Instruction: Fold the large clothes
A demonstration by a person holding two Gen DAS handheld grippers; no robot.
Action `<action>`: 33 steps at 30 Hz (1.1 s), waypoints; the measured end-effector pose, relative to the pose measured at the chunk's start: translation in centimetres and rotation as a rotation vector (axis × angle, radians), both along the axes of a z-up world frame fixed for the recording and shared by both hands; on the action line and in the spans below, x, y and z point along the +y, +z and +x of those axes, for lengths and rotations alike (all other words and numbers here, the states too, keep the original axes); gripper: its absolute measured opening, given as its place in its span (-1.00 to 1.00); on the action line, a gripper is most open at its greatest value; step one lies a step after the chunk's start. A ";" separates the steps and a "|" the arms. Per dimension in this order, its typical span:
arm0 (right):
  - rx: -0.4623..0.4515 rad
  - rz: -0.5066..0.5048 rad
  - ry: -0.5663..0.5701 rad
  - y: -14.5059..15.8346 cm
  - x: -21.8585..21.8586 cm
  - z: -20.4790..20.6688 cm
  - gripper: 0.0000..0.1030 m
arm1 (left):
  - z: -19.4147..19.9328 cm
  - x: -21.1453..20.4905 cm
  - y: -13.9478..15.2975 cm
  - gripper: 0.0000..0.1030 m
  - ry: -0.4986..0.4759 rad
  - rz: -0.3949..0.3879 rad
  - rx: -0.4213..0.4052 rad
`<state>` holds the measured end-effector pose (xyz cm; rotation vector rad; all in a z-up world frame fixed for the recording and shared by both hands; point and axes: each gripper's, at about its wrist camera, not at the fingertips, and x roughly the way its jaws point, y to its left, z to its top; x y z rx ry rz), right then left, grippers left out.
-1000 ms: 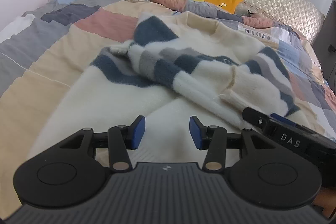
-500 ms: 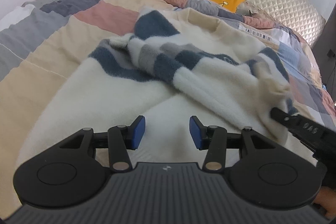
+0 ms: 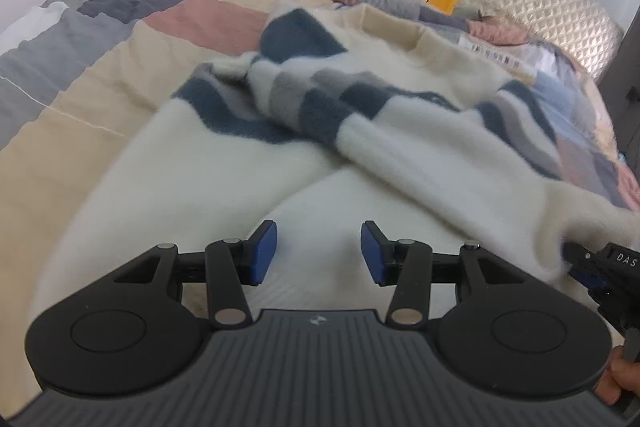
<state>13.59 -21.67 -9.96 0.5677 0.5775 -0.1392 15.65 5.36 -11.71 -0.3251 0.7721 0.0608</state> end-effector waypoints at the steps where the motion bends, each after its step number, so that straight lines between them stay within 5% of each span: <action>1: 0.031 -0.009 -0.004 -0.3 -0.2 0.3 -0.60 | -0.1 0.0 0.0 0.02 0.001 -0.002 0.000; 9: 0.089 0.065 0.009 -0.8 -1.9 -0.1 -0.55 | -1.5 -0.4 0.2 0.02 -0.003 0.078 0.010; 13: 0.108 0.013 0.065 0.1 -1.4 -0.9 -0.54 | -2.1 -0.9 0.5 0.02 -0.018 0.128 0.012; 21: 0.159 0.048 0.077 0.7 -2.3 -4.2 -0.55 | -2.5 -1.2 0.4 0.02 -0.025 0.143 0.013; 23: 0.185 -0.003 0.084 1.3 -2.0 -4.8 -0.45 | -2.7 -0.8 0.6 0.02 -0.020 0.120 0.011; 27: 0.181 -0.055 0.127 2.3 -1.3 -5.6 0.31 | -3.8 0.6 1.5 0.02 0.010 0.098 0.016; 33: 0.163 -0.086 0.051 2.7 -2.0 -6.4 0.37 | -6.2 5.3 3.6 0.09 0.177 0.022 0.020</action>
